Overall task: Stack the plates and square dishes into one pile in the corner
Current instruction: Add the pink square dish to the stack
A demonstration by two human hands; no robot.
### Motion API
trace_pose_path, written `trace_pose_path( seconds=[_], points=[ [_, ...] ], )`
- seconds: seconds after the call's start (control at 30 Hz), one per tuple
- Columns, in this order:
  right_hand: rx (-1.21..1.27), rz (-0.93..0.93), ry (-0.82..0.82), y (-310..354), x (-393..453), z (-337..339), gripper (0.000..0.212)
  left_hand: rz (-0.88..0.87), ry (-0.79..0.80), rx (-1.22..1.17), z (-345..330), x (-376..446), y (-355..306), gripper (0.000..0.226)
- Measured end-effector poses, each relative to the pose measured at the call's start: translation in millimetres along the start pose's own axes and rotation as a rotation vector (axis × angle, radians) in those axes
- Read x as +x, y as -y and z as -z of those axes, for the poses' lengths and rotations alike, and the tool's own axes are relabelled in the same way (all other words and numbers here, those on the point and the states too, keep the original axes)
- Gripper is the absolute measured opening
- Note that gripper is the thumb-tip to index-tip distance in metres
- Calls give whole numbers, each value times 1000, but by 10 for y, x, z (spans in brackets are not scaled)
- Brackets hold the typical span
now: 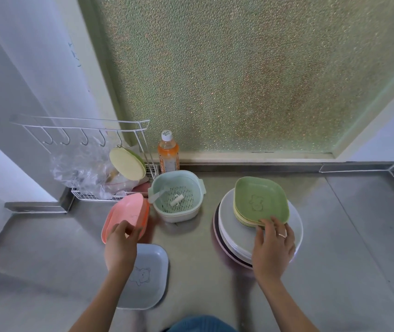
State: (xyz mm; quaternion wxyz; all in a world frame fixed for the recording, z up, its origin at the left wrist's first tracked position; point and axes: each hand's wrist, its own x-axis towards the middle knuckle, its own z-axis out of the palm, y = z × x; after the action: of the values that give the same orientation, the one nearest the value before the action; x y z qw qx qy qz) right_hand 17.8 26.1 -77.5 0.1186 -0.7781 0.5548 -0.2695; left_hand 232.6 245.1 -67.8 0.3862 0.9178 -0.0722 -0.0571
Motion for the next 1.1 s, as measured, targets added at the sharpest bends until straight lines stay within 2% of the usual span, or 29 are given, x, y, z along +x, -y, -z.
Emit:
trace_pose_path(
  seconds=[0.07,0.13,0.33,0.43,0.57,0.67,0.77,0.87,0.9,1.0,1.1],
  points=[
    [-13,58,-61,-110,21,33,18,-2,-37,9,6,-5,-21,21],
    [-30,101,-95,-187,3,71,27,-35,-70,33,4,-31,-41,18],
    [-35,31,-119,-177,-31,148,39,-125,-165,113,-60,-159,-17,14],
    [-40,124,-151,-117,-63,186,41,-161,-272,145,-82,-207,20,12],
    [107,298,-143,169,-125,223,41,-193,-405,186,-136,-294,-26,18],
    [260,547,-37,434,-214,193,38,-360,-414,261,-205,-372,-100,12],
    [414,715,147,710,-277,212,51,-598,-426,317,-269,-458,-173,6],
    [373,862,280,915,-289,221,63,-837,-394,342,-303,-550,-206,7],
    [340,893,292,942,-295,207,59,-893,-374,344,-311,-567,-211,13],
    [312,877,235,869,-285,136,25,-996,-331,342,-336,-585,-223,22],
    [329,826,149,708,-272,111,23,-1032,-257,317,-362,-581,-250,23]
  ],
)
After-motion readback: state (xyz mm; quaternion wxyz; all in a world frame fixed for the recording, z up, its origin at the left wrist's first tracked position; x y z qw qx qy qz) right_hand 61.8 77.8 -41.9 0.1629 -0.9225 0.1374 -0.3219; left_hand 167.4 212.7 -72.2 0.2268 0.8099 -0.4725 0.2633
